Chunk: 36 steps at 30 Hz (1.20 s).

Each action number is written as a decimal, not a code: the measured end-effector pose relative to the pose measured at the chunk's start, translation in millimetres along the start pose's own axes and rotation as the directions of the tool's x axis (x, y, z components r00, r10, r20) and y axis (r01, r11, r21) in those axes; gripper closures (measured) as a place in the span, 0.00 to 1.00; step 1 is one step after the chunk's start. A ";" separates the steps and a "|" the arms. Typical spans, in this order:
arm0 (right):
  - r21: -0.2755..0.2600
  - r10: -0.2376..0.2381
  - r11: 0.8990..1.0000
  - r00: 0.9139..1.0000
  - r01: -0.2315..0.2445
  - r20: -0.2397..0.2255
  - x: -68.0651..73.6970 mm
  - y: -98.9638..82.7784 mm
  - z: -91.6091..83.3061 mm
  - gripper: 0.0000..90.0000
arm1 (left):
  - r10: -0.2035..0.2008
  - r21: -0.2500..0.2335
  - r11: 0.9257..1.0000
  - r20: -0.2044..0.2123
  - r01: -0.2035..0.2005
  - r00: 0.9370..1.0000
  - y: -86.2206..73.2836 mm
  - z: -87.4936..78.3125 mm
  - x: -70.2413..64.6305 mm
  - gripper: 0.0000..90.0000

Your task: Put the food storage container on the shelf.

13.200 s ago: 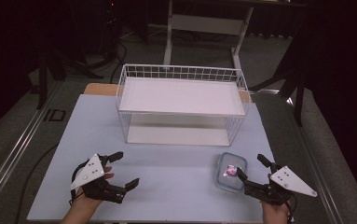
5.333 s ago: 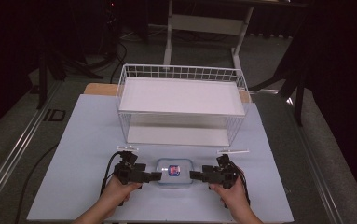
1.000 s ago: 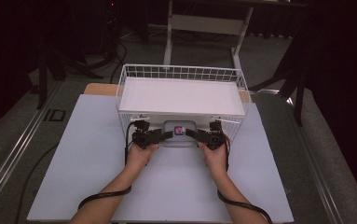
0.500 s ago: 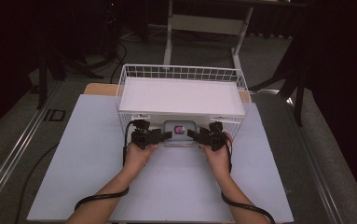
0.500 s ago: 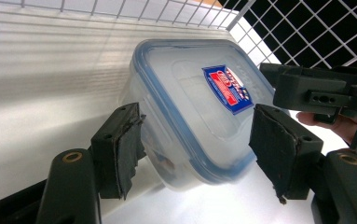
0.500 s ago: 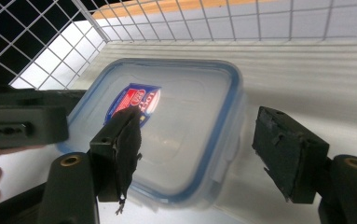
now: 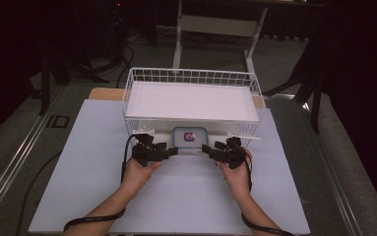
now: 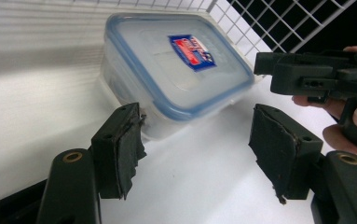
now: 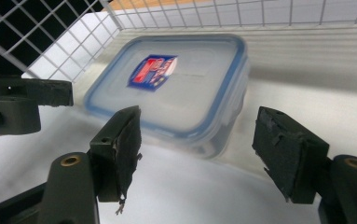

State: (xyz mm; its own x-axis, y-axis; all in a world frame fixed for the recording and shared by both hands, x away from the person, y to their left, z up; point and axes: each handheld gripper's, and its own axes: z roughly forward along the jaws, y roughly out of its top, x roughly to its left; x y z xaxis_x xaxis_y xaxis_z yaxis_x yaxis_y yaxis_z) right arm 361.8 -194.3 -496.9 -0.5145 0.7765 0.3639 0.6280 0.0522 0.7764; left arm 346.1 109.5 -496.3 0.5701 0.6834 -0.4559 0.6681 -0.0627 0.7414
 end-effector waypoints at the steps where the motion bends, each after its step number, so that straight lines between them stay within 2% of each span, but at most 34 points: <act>1: 0.004 -0.003 1.000 1.000 0.003 0.000 2.1 -0.9 -2.0 0.35 | 0.014 -0.001 1.000 0.000 -0.014 1.000 -0.9 -2.7 -2.6 0.39; 5: -0.007 -0.035 0.999 0.999 0.035 0.013 9.2 -3.0 -10.0 0.37 | 0.035 -0.008 0.999 0.012 -0.035 0.999 -4.4 -12.2 -9.9 0.39; 7: -0.012 -0.050 0.999 0.999 0.050 -0.003 14.0 -4.1 -15.6 0.37 | 0.074 -0.004 0.997 0.017 -0.074 0.997 -8.0 -20.7 -16.0 0.39; 10: -0.006 -0.055 0.998 0.998 0.055 -0.013 17.3 -7.0 -17.5 0.41 | 0.092 0.005 0.996 0.024 -0.092 0.996 -11.4 -27.8 -19.5 0.39; 11: -0.001 -0.060 0.998 0.998 0.060 -0.020 19.8 -10.0 -17.6 0.41 | 0.085 0.001 0.996 0.034 -0.086 0.996 -13.1 -30.9 -20.5 0.39; 13: 0.003 -0.070 0.998 0.997 0.070 -0.026 22.9 -13.0 -17.2 0.41 | 0.089 -0.011 0.996 0.064 -0.088 0.994 -16.9 -37.1 -21.2 0.32; 14: 0.006 -0.077 0.997 0.997 0.077 -0.026 24.6 -14.8 -17.1 0.41 | 0.099 -0.030 0.995 0.101 -0.096 0.990 -21.7 -43.2 -21.1 0.31; 17: 0.010 -0.083 0.996 0.996 0.083 -0.029 26.3 -16.7 -16.7 0.41 | 0.107 -0.035 0.994 0.102 -0.104 0.989 -24.1 -45.5 -21.6 0.30; 18: 0.011 -0.082 0.996 0.995 0.083 -0.063 29.1 -22.0 -14.0 0.47 | 0.161 -0.028 0.987 0.080 -0.159 0.984 -30.0 -48.6 -23.5 0.26; 19: 0.011 -0.082 0.996 0.995 0.083 -0.063 29.1 -22.0 -14.0 0.47 | 0.184 -0.026 0.983 0.063 -0.183 0.981 -32.9 -49.5 -24.8 0.26; 21: 0.028 -0.120 0.992 0.991 0.122 -0.053 33.9 -25.5 -9.3 0.55 | 0.192 -0.024 0.981 0.063 -0.191 0.979 -38.1 -49.6 -25.7 0.17; 22: 0.028 -0.120 0.992 0.991 0.122 -0.053 33.9 -25.5 -9.3 0.55 | 0.192 -0.009 0.981 0.058 -0.192 0.980 -40.1 -48.6 -26.1 0.17; 23: 0.037 -0.138 0.989 0.990 0.140 -0.042 35.8 -26.1 -7.3 0.60 | 0.200 -0.016 0.980 0.055 -0.199 0.978 -43.6 -48.0 -27.0 0.16; 26: 0.065 -0.182 0.981 0.983 0.183 -0.020 41.9 -27.5 -0.5 0.74 | 0.223 -0.023 0.975 0.031 -0.222 0.974 -47.7 -46.0 -29.1 0.02; 27: 0.072 -0.186 0.980 0.982 0.187 -0.015 43.6 -27.8 1.1 0.77 | 0.222 -0.027 0.975 0.032 -0.221 0.974 -48.3 -46.9 -29.0 0.02; 29: 0.086 -0.197 0.977 0.980 0.197 -0.011 45.7 -28.1 4.8 0.90 | 0.222 -0.014 0.975 0.051 -0.222 0.974 -48.3 -49.5 -28.4 0.02; 31: 0.103 -0.209 0.973 0.978 0.208 0.001 47.0 -28.5 9.1 1.00 | 0.252 -0.015 0.968 0.013 -0.252 0.968 -48.8 -51.6 -29.7 0.02; 34: 0.125 -0.224 0.967 0.975 0.221 0.004 48.9 -28.4 15.7 1.00 | 0.280 -0.066 0.957 -0.049 -0.283 0.959 -52.5 -54.0 -28.2 0.02; 36: 0.126 -0.219 0.968 0.976 0.217 0.003 49.6 -27.1 19.1 1.00 | 0.279 -0.090 0.955 -0.042 -0.282 0.959 -53.8 -55.3 -25.7 0.01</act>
State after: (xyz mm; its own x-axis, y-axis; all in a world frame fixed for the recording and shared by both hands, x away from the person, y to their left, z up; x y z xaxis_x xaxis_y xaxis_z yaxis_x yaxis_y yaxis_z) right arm 330.4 -145.2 -509.8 -0.6376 0.7482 0.1833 0.5697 0.2978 0.7660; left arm 269.0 135.5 -497.2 0.7135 0.6685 -0.2099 0.4344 -0.1869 0.8811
